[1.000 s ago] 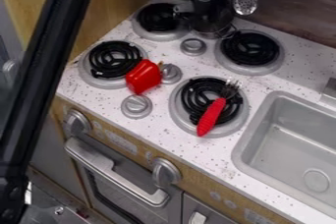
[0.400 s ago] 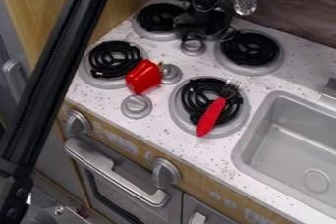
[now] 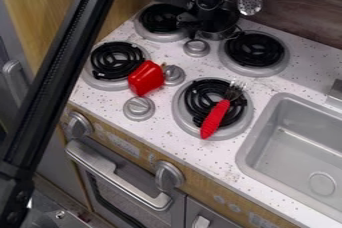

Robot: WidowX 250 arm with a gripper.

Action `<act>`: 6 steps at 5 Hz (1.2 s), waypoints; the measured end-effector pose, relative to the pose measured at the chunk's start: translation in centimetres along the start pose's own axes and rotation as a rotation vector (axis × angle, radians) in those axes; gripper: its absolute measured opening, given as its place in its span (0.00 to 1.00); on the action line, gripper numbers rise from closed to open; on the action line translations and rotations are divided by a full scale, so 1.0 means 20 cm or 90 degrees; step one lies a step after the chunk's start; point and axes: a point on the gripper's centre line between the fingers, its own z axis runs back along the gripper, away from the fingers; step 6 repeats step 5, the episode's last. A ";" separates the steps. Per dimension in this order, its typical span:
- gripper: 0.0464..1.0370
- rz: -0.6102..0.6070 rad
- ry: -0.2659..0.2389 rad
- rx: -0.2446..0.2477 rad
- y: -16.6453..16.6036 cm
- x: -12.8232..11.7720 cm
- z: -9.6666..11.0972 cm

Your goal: Move the silver pot from the top left burner to the top right burner

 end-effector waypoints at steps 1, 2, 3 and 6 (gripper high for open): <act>0.30 0.008 -0.013 -0.016 0.01 -0.03 0.02; 0.13 -0.017 -0.038 -0.032 -0.02 -0.06 0.13; 0.04 -0.056 -0.054 -0.066 -0.14 -0.15 0.32; 0.02 -0.091 -0.031 -0.088 -0.26 -0.30 0.36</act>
